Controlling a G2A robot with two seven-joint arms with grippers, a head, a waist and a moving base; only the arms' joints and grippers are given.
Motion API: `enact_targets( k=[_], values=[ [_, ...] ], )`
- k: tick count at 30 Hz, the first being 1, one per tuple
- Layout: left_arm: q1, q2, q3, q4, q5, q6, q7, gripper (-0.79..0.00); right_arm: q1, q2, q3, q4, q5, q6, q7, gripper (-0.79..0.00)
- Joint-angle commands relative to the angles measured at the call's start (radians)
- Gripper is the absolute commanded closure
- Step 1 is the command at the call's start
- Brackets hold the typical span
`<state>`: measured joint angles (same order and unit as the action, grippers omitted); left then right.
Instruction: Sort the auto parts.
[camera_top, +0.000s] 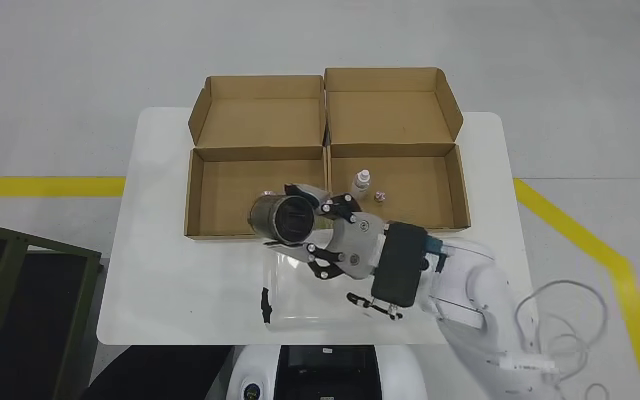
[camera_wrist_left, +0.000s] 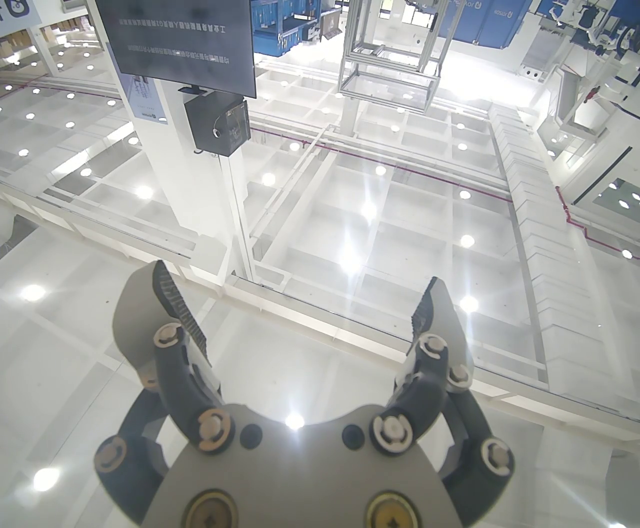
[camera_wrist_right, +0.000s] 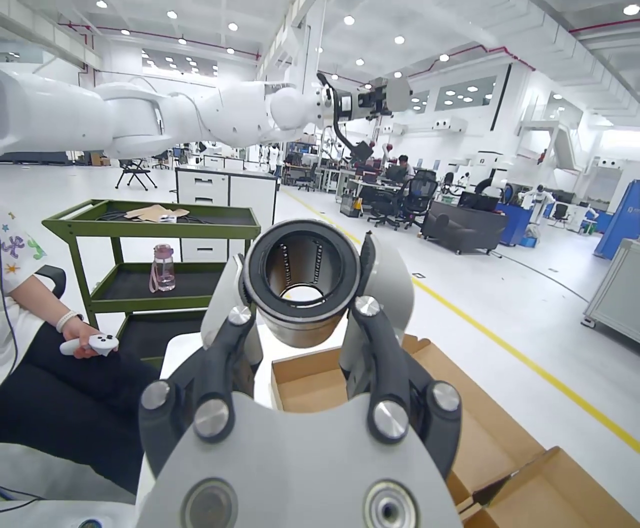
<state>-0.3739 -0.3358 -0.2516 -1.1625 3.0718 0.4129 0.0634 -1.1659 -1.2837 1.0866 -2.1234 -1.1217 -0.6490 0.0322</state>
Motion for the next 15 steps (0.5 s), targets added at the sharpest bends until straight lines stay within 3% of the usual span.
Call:
enact_targets(
  k=[1, 15],
  values=[
    [0.000, 0.000, 0.000, 0.000, 0.000, 0.000, 0.000, -0.785, -0.002, 0.000, 0.005, -0.010, 0.009, -0.001, -0.015, 0.000],
    [0.000, 0.000, 0.000, 0.000, 0.000, 0.000, 0.000, -0.785, -0.010, 0.008, 0.061, -0.057, 0.060, -0.029, -0.069, 0.000]
  ],
)
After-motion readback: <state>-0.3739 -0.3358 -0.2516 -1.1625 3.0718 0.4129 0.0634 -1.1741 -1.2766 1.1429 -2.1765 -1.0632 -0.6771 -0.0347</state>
